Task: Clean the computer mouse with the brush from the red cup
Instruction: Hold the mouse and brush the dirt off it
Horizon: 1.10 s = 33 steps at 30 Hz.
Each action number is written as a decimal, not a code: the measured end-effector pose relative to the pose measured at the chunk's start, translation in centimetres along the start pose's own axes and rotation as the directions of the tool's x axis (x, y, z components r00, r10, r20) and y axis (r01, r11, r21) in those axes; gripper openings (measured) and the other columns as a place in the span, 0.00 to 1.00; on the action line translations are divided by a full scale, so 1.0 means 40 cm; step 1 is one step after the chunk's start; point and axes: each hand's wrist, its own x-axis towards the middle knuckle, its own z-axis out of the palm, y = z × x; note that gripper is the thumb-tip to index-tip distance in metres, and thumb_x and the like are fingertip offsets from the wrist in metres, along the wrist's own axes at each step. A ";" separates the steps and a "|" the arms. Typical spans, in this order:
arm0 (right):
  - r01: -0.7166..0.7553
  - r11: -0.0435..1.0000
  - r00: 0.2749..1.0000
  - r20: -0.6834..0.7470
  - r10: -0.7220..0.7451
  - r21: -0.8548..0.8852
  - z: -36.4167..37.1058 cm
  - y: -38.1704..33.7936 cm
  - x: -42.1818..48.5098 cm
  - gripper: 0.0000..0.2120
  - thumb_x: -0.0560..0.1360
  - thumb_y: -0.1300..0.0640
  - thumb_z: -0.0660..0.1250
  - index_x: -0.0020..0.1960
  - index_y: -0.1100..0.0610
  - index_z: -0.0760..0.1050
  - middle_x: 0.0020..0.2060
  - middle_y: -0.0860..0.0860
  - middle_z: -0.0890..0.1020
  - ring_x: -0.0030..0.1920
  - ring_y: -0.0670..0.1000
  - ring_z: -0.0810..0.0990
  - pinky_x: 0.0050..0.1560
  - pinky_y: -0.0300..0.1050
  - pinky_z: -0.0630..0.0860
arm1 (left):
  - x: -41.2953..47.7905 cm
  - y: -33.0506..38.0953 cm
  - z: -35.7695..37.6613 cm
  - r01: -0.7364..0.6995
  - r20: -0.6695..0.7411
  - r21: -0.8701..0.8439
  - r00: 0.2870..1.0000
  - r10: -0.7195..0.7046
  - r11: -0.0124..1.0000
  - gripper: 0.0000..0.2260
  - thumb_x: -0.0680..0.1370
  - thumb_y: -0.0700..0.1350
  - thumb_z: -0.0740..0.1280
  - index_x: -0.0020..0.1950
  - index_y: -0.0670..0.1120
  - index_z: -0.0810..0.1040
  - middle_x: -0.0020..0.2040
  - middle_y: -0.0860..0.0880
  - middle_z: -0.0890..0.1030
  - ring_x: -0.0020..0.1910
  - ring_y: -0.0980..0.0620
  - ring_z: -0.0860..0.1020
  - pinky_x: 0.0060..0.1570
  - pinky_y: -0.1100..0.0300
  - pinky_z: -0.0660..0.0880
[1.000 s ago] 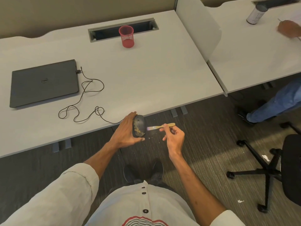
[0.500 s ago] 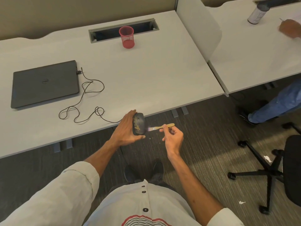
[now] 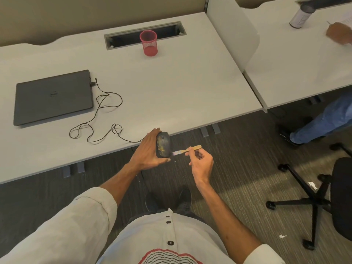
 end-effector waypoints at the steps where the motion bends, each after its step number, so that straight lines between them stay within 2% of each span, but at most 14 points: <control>1: 0.000 1.000 1.000 -0.021 -0.001 -0.008 -0.007 0.002 0.002 0.07 0.84 0.54 0.74 0.49 0.55 0.88 0.39 0.50 0.89 0.36 0.50 0.84 0.35 0.51 0.84 | 0.000 -0.001 0.000 0.000 0.003 -0.001 1.000 0.000 1.000 0.58 0.70 0.63 0.83 0.88 0.44 0.52 0.88 0.45 0.57 0.87 0.44 0.60 0.86 0.43 0.61; 5: 0.022 0.995 0.999 0.027 -0.025 0.096 -0.019 -0.001 0.000 0.07 0.83 0.55 0.74 0.49 0.56 0.88 0.39 0.50 0.90 0.34 0.46 0.82 0.33 0.38 0.79 | -0.004 0.001 0.004 0.002 0.017 -0.005 1.000 -0.002 1.000 0.60 0.68 0.68 0.81 0.88 0.44 0.52 0.88 0.45 0.57 0.87 0.43 0.60 0.86 0.41 0.61; 8: 0.030 0.991 0.993 0.111 -0.045 0.134 -0.006 -0.013 -0.013 0.06 0.83 0.56 0.75 0.50 0.56 0.89 0.41 0.50 0.90 0.34 0.46 0.82 0.34 0.37 0.79 | -0.005 0.004 0.009 0.000 0.026 -0.008 1.000 0.001 1.000 0.60 0.69 0.68 0.80 0.88 0.44 0.52 0.88 0.44 0.56 0.87 0.43 0.60 0.86 0.41 0.61; 11: 0.034 0.993 0.993 0.107 -0.046 0.110 0.004 -0.015 -0.024 0.07 0.83 0.55 0.74 0.50 0.56 0.89 0.40 0.50 0.90 0.35 0.48 0.82 0.33 0.43 0.81 | -0.005 0.006 0.012 -0.006 0.024 -0.011 1.000 0.006 1.000 0.59 0.70 0.66 0.81 0.88 0.44 0.52 0.88 0.44 0.57 0.87 0.43 0.60 0.86 0.43 0.60; 15: -0.001 1.000 1.000 -0.031 0.001 0.009 -0.018 -0.007 -0.012 0.09 0.84 0.54 0.74 0.50 0.58 0.88 0.39 0.56 0.88 0.35 0.57 0.82 0.38 0.64 0.84 | -0.005 0.004 0.013 -0.013 0.002 0.008 1.000 0.013 1.000 0.59 0.70 0.64 0.83 0.88 0.43 0.52 0.88 0.44 0.57 0.87 0.44 0.60 0.87 0.44 0.60; 18: -0.004 1.000 0.996 -0.090 0.002 -0.022 -0.039 -0.001 -0.002 0.10 0.84 0.53 0.73 0.50 0.57 0.89 0.39 0.56 0.88 0.36 0.61 0.81 0.40 0.67 0.83 | -0.006 0.002 0.015 -0.014 0.001 0.005 1.000 0.014 1.000 0.59 0.70 0.64 0.83 0.88 0.43 0.52 0.88 0.45 0.57 0.87 0.44 0.60 0.86 0.43 0.60; 20: 0.045 0.997 0.995 -0.083 -0.050 -0.065 -0.041 -0.003 -0.005 0.09 0.84 0.51 0.73 0.51 0.56 0.89 0.37 0.53 0.86 0.36 0.56 0.79 0.39 0.61 0.81 | -0.007 0.002 0.018 -0.014 0.000 0.004 1.000 0.014 1.000 0.59 0.70 0.64 0.83 0.88 0.43 0.52 0.88 0.44 0.57 0.87 0.44 0.60 0.86 0.42 0.61; 22: 0.152 0.973 0.982 -0.082 -0.169 -0.174 -0.035 -0.007 -0.016 0.08 0.83 0.50 0.74 0.52 0.53 0.89 0.35 0.47 0.84 0.34 0.46 0.77 0.36 0.49 0.76 | -0.008 0.005 0.021 -0.015 0.001 0.003 1.000 0.015 1.000 0.59 0.70 0.66 0.82 0.88 0.43 0.52 0.88 0.44 0.58 0.87 0.43 0.60 0.86 0.42 0.61; 23: 0.218 0.942 0.966 -0.081 -0.246 -0.255 -0.031 -0.012 -0.025 0.07 0.83 0.49 0.74 0.52 0.51 0.88 0.34 0.44 0.82 0.33 0.41 0.76 0.35 0.43 0.72 | -0.009 0.007 0.023 -0.014 -0.002 0.000 1.000 0.014 1.000 0.60 0.69 0.68 0.82 0.88 0.44 0.52 0.88 0.44 0.58 0.86 0.43 0.61 0.86 0.42 0.61; 25: 0.335 0.855 0.921 -0.056 -0.387 -0.397 -0.021 -0.021 -0.046 0.05 0.82 0.50 0.75 0.53 0.50 0.87 0.35 0.41 0.81 0.31 0.39 0.74 0.34 0.36 0.68 | -0.011 0.012 0.024 -0.016 -0.023 -0.009 1.000 0.016 1.000 0.59 0.68 0.70 0.79 0.87 0.44 0.53 0.87 0.44 0.60 0.85 0.44 0.63 0.85 0.42 0.63; 27: 0.456 0.762 0.861 0.011 -0.509 -0.460 -0.015 -0.016 -0.062 0.05 0.82 0.50 0.74 0.53 0.50 0.87 0.38 0.42 0.84 0.31 0.40 0.73 0.35 0.35 0.70 | -0.009 0.016 0.026 -0.019 -0.054 -0.009 0.998 0.019 1.000 0.59 0.68 0.69 0.80 0.87 0.44 0.54 0.85 0.44 0.62 0.83 0.44 0.65 0.84 0.43 0.65; 29: 0.543 0.694 0.811 0.081 -0.579 -0.472 -0.011 -0.009 -0.069 0.06 0.82 0.49 0.73 0.53 0.50 0.87 0.41 0.43 0.86 0.33 0.39 0.73 0.36 0.39 0.73 | -0.005 0.020 0.027 -0.019 -0.084 -0.006 0.996 0.018 1.000 0.58 0.69 0.67 0.82 0.86 0.44 0.55 0.84 0.44 0.64 0.82 0.44 0.67 0.83 0.43 0.67; 33: 0.625 0.639 0.759 0.156 -0.633 -0.448 -0.003 -0.007 -0.073 0.06 0.83 0.49 0.74 0.53 0.50 0.87 0.43 0.42 0.87 0.35 0.37 0.71 0.37 0.37 0.66 | -0.001 0.031 0.026 -0.011 -0.111 -0.010 0.994 0.009 1.000 0.57 0.68 0.73 0.76 0.85 0.44 0.57 0.83 0.44 0.65 0.81 0.44 0.68 0.82 0.44 0.68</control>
